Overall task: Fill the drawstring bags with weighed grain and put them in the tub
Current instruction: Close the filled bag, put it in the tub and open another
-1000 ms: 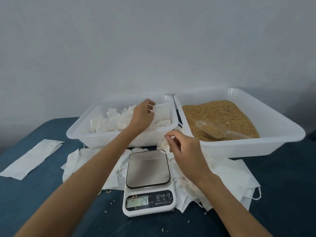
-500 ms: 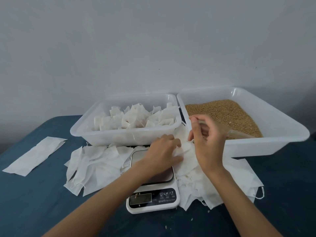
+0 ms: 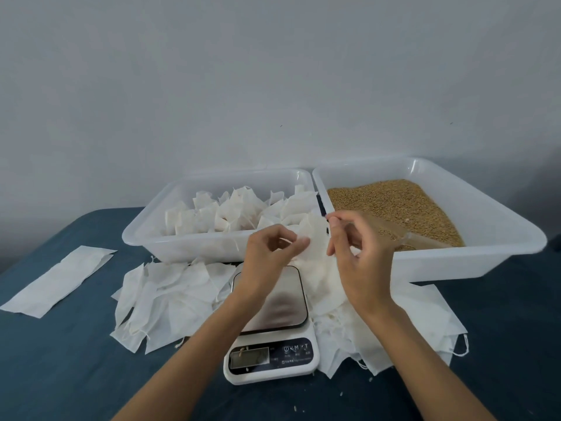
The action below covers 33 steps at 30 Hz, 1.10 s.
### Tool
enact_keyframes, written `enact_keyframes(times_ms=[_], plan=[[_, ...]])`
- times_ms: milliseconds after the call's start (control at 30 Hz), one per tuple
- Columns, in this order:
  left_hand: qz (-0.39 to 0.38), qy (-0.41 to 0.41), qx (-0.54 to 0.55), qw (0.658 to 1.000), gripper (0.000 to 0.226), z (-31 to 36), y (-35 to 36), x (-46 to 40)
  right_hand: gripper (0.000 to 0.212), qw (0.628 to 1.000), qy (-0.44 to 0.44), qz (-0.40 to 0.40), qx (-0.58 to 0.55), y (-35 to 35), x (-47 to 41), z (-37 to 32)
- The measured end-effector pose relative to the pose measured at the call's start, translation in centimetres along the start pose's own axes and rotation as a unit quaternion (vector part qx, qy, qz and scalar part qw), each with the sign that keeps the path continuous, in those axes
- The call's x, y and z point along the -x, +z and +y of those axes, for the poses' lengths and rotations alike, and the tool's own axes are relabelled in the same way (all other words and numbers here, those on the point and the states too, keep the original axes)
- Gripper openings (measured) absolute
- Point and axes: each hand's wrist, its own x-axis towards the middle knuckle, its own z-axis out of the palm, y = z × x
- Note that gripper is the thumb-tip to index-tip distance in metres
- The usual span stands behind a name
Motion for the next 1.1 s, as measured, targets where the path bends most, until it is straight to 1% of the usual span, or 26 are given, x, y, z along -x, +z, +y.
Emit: enact_keyframes(times_ms=[67,167,200,300,433,500,567,667,733,833,900,933,967,1033,1100], plan=[[0.004,0.005,0.037,0.999,0.024,-0.1,-0.7,1.0,0.010,0.998,0.012,-0.055,-0.016,0.7,0.7,-0.3],[-0.032,0.011,0.056,0.998,0.012,-0.9,-1.2,2.6,0.011,0.987,0.052,-0.147,-0.022,1.8,1.8,-0.3],[-0.038,0.005,0.067,0.997,0.012,-1.2,-1.2,3.0,0.012,0.984,0.060,-0.165,-0.020,2.0,2.1,-0.1],[-0.040,0.008,0.058,0.997,0.014,-1.8,-1.4,3.3,0.015,0.982,0.076,-0.168,-0.029,2.2,2.4,0.0],[-0.016,0.013,0.074,0.997,0.016,-2.0,-1.6,3.3,0.006,0.979,0.108,-0.163,-0.061,2.2,2.4,0.1],[0.010,0.005,0.091,0.996,0.016,-2.2,-1.7,3.4,0.013,0.982,0.104,-0.151,-0.034,2.3,2.5,0.3],[0.038,-0.003,0.104,0.994,0.016,-2.4,-1.9,3.3,0.019,0.986,0.077,-0.147,0.008,2.2,2.5,0.5],[0.044,0.002,0.090,0.995,0.018,-2.8,-1.8,3.4,0.018,0.977,-0.001,-0.196,0.086,2.0,2.7,0.9],[0.028,0.029,0.044,0.998,0.017,-2.9,-1.7,3.6,0.017,0.969,-0.014,-0.223,0.102,2.0,2.8,1.0],[0.009,0.072,-0.021,0.997,0.014,-2.8,-1.5,3.9,0.019,0.971,0.040,-0.228,0.055,2.2,2.9,0.8],[0.009,0.079,-0.024,0.997,0.009,-2.5,-1.6,3.8,0.018,0.971,0.112,-0.209,-0.024,2.2,2.6,0.2],[0.010,0.075,-0.024,0.997,0.007,-2.3,-1.7,3.8,0.020,0.966,0.148,-0.198,-0.069,2.1,2.4,-0.1],[0.012,0.069,-0.029,0.997,0.009,-2.2,-1.9,3.7,0.022,0.962,0.169,-0.187,-0.104,1.9,2.1,-0.3],[0.018,0.045,-0.021,0.999,0.013,-1.9,-2.3,3.5,0.021,0.960,0.178,-0.170,-0.135,1.6,1.8,-0.4],[0.016,0.024,0.013,0.999,0.013,-1.7,-2.7,3.3,0.014,0.957,0.191,-0.148,-0.164,1.4,1.7,-0.6]])
